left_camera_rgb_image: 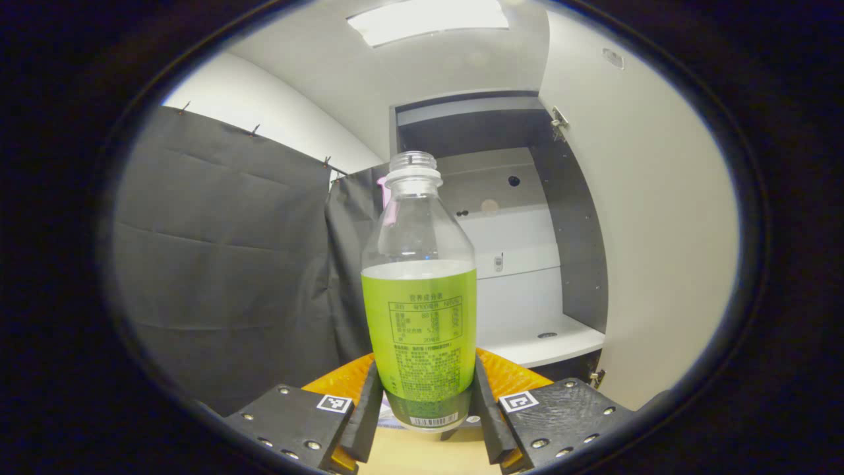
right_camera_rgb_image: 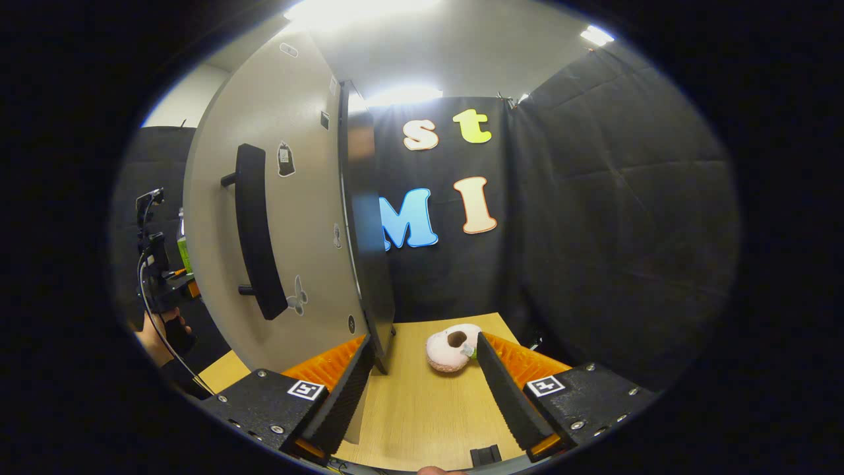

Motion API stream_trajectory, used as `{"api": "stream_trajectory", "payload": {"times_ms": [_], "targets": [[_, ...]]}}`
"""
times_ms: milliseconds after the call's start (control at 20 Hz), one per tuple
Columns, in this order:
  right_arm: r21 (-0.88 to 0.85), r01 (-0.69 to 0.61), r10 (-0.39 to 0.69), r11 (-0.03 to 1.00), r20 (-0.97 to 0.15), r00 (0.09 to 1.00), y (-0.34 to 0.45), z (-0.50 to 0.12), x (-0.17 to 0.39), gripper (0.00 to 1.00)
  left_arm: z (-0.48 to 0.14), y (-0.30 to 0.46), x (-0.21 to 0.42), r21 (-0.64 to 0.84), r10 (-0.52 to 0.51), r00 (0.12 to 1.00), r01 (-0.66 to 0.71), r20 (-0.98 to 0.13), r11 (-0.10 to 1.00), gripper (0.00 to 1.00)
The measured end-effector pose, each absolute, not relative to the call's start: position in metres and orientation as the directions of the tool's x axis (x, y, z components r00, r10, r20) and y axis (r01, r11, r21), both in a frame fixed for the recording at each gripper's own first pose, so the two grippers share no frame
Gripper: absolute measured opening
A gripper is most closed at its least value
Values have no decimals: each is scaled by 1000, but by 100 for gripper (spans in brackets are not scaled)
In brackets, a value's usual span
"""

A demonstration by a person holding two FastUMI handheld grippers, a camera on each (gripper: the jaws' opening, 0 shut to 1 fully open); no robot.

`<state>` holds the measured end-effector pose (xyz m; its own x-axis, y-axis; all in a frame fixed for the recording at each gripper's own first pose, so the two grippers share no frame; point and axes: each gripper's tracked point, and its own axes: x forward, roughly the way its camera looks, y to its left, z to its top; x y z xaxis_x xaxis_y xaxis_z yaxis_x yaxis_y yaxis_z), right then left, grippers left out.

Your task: Open the cabinet door with the right hand, grasp the bottle in the cabinet with the left hand and place it on the coaster, then close the cabinet door with the right hand.

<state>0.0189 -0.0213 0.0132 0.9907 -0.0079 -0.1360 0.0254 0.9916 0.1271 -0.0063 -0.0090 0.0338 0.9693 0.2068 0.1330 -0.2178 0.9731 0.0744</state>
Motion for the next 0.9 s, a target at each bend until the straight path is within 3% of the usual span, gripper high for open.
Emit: {"api": "stream_trajectory", "payload": {"times_ms": [150,200,250,300,350,500,550,650,800,900], "targets": [[125,-20,38,992,-140,989,-19,6,15,95,31,-12,-36,74,236,961,-249,146,966,70],[121,-34,51,992,-141,989,-19,4,14,95,28,-15,-46,77,244,958,-257,150,963,66],[115,-47,63,992,-143,988,-19,1,14,95,23,-16,-55,86,258,954,-273,154,958,70],[110,-62,78,992,-146,986,-19,-2,14,95,21,-16,-66,98,278,946,-296,164,950,66],[105,-83,98,991,-151,984,-16,-6,14,95,19,-18,-76,104,290,941,-311,174,945,70],[76,-141,152,987,-166,974,-10,-18,14,95,9,-30,-98,98,311,932,-332,186,938,66],[63,-150,159,987,-173,972,-10,-25,14,95,-1,-32,-105,96,317,931,-338,180,936,70],[59,-162,171,985,-198,965,-7,-39,15,95,-14,-30,-117,97,336,927,-355,167,930,65],[74,-169,182,983,-222,958,1,-55,18,95,-34,-29,-132,71,357,920,-372,159,926,70],[52,-176,183,983,-235,955,7,-66,23,95,-54,-20,-140,77,384,910,-399,156,914,66]]}}
